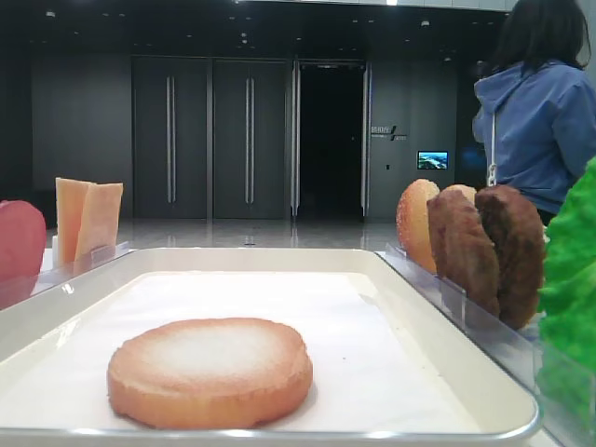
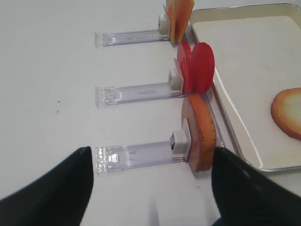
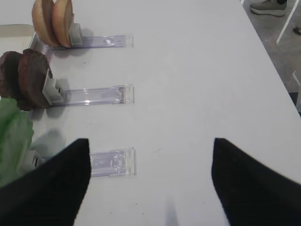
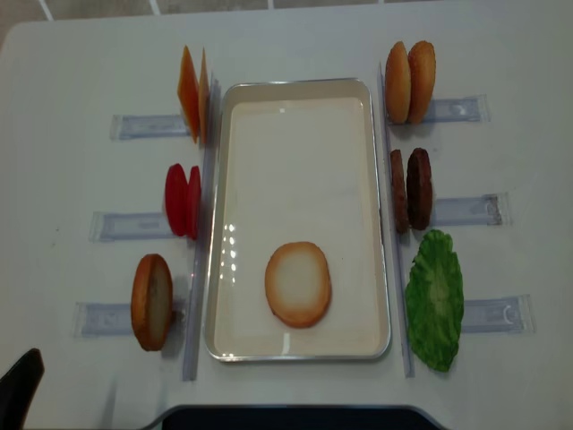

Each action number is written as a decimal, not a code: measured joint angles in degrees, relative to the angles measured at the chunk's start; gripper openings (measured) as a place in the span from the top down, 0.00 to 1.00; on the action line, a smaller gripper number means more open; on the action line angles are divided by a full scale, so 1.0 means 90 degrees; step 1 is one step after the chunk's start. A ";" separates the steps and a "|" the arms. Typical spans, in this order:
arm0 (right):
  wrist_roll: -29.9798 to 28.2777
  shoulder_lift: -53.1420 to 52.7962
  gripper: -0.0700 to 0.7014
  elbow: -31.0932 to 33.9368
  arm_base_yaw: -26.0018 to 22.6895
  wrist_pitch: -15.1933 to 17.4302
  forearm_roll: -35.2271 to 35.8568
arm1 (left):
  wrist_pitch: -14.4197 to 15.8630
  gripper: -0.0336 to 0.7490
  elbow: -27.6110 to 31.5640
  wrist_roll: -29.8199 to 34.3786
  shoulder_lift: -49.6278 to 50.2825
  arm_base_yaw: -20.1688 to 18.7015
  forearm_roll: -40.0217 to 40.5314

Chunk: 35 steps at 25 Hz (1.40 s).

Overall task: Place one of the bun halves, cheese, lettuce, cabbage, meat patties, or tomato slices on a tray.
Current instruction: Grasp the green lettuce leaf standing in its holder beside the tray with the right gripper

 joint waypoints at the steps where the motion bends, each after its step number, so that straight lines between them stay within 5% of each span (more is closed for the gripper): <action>1: 0.0000 0.0000 0.21 0.0000 0.0000 0.0000 0.0000 | 0.0000 0.19 0.0000 0.0000 0.0000 0.0000 0.0000; 20: 0.0000 0.0052 0.21 0.0000 0.0000 0.0000 0.0000 | 0.0000 0.19 0.0000 0.0000 0.0000 0.0000 0.0000; 35: -0.0006 0.3372 0.21 -0.0283 0.0000 0.0438 0.0143 | 0.0000 0.19 0.0000 0.0000 0.0000 0.0000 0.0000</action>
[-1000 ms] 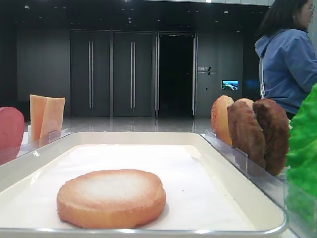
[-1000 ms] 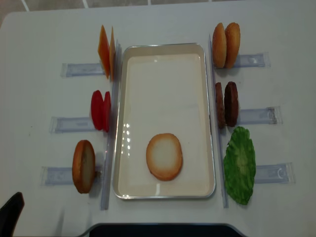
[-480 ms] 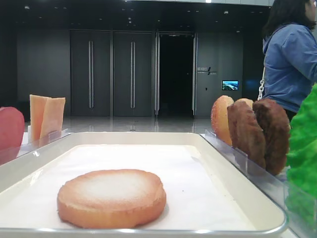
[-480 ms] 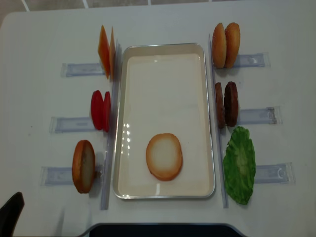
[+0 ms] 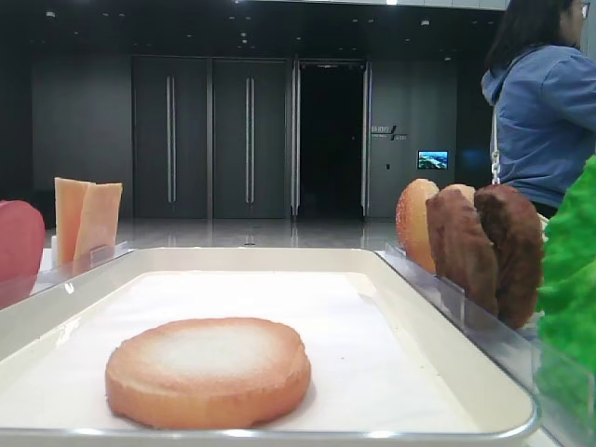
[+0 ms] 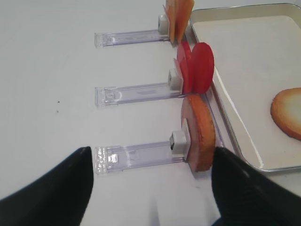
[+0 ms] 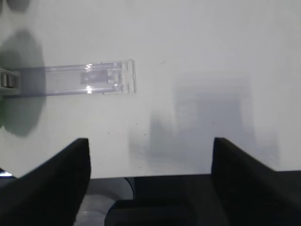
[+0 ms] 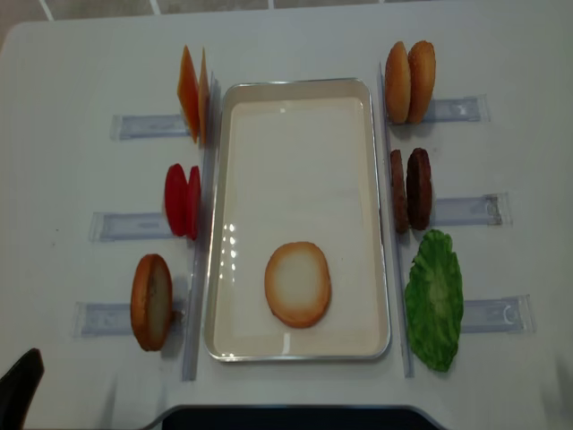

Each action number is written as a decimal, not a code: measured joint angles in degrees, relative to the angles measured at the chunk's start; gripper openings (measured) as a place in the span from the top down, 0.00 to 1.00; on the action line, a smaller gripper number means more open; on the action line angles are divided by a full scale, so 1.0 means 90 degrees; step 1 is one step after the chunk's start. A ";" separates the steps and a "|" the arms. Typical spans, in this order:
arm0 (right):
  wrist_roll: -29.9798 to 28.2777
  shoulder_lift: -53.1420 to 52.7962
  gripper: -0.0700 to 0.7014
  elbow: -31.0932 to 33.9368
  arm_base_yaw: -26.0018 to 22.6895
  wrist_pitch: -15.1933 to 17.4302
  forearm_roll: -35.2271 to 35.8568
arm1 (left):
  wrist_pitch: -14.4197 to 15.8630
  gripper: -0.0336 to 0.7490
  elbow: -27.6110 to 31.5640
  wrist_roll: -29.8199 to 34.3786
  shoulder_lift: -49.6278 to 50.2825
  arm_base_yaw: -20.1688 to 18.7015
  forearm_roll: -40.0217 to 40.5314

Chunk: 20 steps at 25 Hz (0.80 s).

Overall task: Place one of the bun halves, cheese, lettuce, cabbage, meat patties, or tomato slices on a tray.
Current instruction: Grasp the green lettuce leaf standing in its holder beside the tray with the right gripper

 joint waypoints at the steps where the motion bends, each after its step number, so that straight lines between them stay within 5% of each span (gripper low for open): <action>1: -0.0006 0.0283 0.21 -0.0074 0.0000 0.0053 0.0000 | 0.0000 0.19 0.0000 0.0000 0.0000 0.0000 0.0000; 10: -0.0012 0.2256 0.21 -0.1277 0.0000 0.0106 0.0172 | 0.0000 0.19 0.0000 0.0005 0.0000 0.0000 0.0000; 20: 0.0642 0.2469 0.21 -0.1684 0.0018 0.0105 0.0584 | 0.0000 0.19 0.0000 0.0005 0.0000 0.0000 0.0000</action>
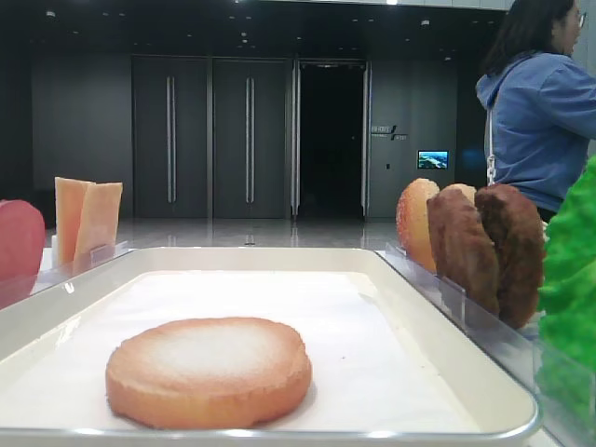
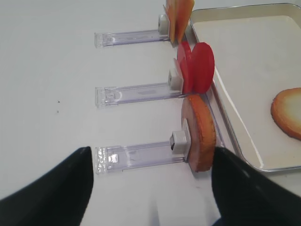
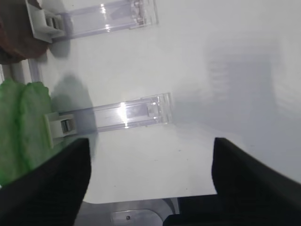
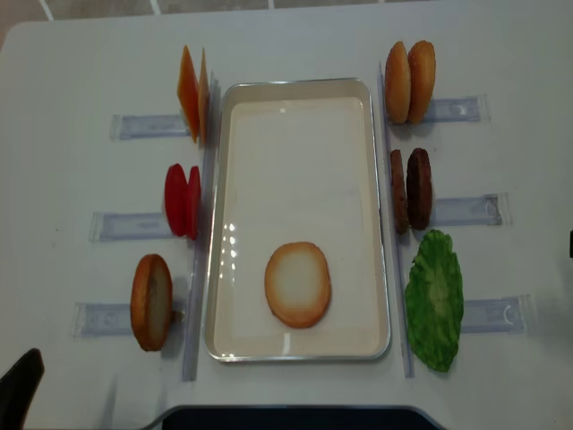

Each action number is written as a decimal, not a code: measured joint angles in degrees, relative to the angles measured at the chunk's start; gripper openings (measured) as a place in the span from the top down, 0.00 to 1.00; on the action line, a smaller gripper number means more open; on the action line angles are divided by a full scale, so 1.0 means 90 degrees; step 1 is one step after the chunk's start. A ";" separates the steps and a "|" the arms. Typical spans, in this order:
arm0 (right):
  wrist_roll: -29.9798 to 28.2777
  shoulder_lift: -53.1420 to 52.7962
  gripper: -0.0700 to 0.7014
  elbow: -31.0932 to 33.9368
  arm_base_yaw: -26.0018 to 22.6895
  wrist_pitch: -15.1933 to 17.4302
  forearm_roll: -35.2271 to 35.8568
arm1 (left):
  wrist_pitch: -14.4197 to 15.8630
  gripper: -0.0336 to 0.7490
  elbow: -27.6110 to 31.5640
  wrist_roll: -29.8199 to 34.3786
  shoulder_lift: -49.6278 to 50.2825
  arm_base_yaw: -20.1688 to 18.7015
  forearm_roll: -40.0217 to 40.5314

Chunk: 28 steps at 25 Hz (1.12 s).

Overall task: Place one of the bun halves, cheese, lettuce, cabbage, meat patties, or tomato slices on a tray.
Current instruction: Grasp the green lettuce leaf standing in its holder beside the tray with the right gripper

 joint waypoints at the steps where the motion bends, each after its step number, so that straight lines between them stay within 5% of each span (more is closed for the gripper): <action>1: 0.0052 0.0000 0.21 0.0000 0.0031 0.0000 0.0065 | 0.0000 0.19 0.0000 0.0000 0.0000 0.0000 0.0000; 19: 0.3026 0.0661 0.21 0.0000 0.3732 0.0000 -0.0374 | 0.0000 0.19 0.0000 0.0000 0.0000 0.0000 0.0000; 28: 0.3315 0.1404 0.21 -0.0300 0.4467 -0.0408 -0.0380 | 0.0000 0.19 0.0000 0.0000 0.0000 0.0000 0.0000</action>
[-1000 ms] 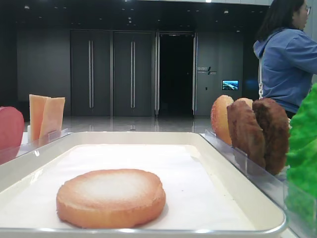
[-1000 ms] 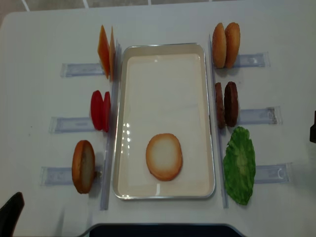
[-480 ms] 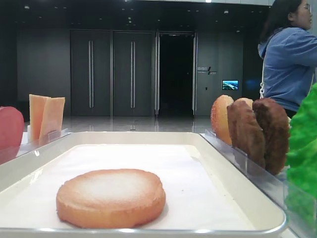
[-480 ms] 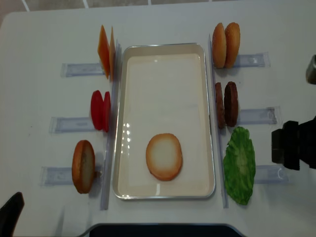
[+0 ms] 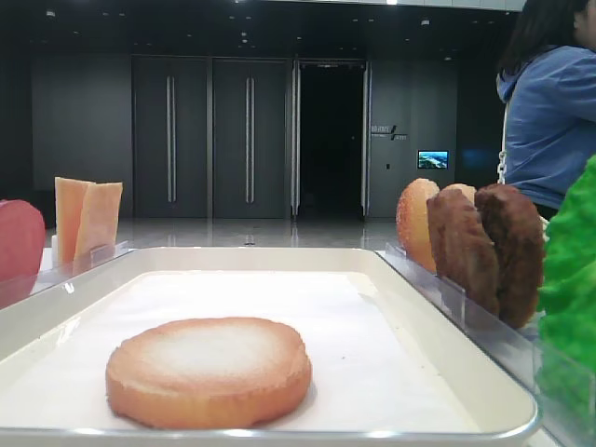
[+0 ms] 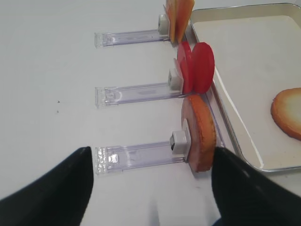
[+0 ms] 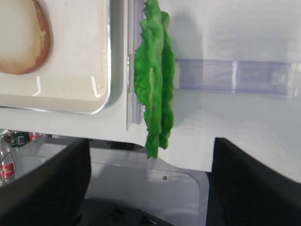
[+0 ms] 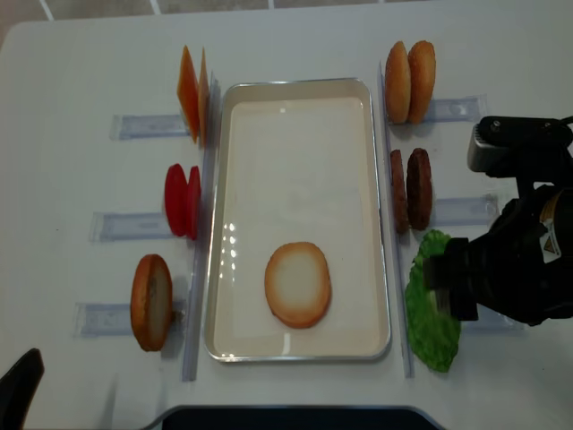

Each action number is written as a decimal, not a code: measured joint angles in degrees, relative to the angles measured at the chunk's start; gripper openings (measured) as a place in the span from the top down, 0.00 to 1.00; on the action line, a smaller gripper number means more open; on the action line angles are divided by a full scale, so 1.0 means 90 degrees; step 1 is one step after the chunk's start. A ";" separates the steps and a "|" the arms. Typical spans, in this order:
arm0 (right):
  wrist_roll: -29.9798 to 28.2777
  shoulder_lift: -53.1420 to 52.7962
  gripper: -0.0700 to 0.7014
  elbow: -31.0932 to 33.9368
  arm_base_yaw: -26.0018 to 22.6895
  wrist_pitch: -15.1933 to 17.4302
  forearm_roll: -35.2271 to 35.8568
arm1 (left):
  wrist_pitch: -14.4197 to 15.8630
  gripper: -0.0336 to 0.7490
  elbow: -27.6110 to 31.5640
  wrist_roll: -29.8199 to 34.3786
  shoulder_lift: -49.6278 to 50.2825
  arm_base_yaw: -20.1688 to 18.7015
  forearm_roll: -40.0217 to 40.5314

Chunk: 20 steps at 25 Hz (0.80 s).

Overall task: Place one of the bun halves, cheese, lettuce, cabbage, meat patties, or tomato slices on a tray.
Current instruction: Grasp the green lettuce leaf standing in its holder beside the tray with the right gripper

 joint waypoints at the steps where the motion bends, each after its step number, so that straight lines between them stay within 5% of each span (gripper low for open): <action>1: 0.0000 0.0047 0.21 -0.0015 0.0008 -0.0092 0.0000 | 0.0000 0.19 0.0000 0.0000 0.0000 0.0000 0.0000; 13: -0.0076 0.0652 0.22 -0.0014 0.0008 -0.0563 -0.0348 | 0.0000 0.19 0.0000 0.0000 0.0000 0.0000 0.0000; 20: -0.0187 0.0957 0.30 -0.0015 0.0008 -0.0636 -0.0406 | 0.0000 0.19 0.0000 0.0000 0.0000 0.0000 0.0000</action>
